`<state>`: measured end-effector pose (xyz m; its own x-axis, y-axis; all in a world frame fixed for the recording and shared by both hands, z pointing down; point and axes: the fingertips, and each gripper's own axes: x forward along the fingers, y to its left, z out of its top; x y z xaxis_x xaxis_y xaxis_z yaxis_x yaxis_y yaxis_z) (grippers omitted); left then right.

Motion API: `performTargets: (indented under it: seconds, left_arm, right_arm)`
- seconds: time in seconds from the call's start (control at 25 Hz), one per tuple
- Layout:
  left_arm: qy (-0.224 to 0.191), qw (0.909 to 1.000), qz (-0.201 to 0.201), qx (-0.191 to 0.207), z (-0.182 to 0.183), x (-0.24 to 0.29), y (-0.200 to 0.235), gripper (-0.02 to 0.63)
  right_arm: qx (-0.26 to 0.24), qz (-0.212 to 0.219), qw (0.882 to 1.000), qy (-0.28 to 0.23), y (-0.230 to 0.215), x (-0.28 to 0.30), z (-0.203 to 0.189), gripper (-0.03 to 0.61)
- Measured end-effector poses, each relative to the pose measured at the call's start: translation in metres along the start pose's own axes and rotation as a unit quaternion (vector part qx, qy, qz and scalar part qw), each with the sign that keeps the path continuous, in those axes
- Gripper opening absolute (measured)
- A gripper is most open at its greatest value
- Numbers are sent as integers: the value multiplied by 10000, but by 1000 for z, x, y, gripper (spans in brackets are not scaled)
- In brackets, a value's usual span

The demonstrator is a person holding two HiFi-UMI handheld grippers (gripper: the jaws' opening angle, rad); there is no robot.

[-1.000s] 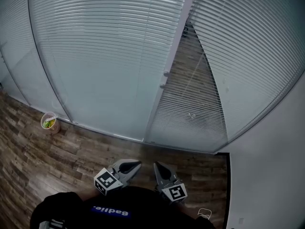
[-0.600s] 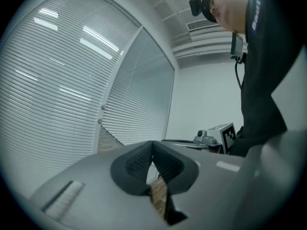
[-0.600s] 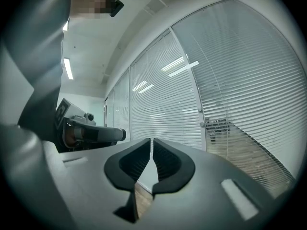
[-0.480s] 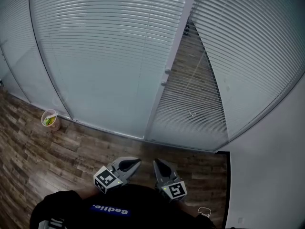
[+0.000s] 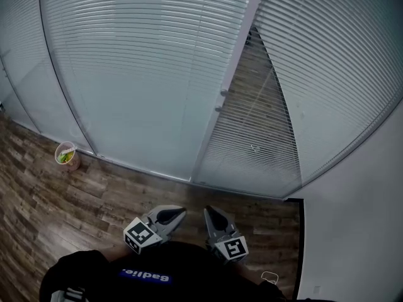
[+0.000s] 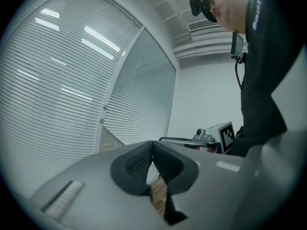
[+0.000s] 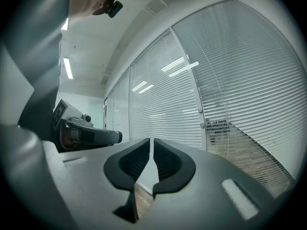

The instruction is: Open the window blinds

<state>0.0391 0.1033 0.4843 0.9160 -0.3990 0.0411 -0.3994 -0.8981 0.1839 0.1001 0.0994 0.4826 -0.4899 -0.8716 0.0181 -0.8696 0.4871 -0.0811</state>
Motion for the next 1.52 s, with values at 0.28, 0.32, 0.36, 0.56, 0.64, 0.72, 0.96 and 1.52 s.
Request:
performTargets:
  seconds: [0.28, 0.32, 0.36, 0.56, 0.64, 0.72, 0.96, 1.52]
  left_arm:
    - [6, 10000, -1, -11, -1, -4, 0, 0]
    - [11, 10000, 2, -13, -1, -4, 0, 0]
    - [15, 10000, 5, -17, 0, -5, 0, 0]
    - [26, 10000, 27, -41, 0, -6, 2, 0]
    - [24, 10000, 43, -48, -2, -6, 4, 0]
    - [7, 10000, 63, -54, -2, -9, 7, 0]
    - [-22, 9999, 71, -93, -2, -21, 14, 0]
    - [-100, 9997, 33, -234, 1, -52, 46, 0]
  right_arm:
    - [-33, -29, 10000, -17, -2, 3, 3, 34]
    - [-43, -31, 10000, -18, -4, 3, 3, 35]
    - [-60, -34, 10000, -13, -6, 3, 1, 35]
    - [-117, -60, 9999, -4, -12, 7, 5, 40]
    - [-87, -51, 9999, -45, -13, 12, 9, 40]
    - [-102, -47, 9999, -33, -14, 14, 7, 40]
    - [-147, -68, 9998, -71, -4, 24, 14, 42]
    - [-197, -215, 9996, -8, 13, 55, 7, 43]
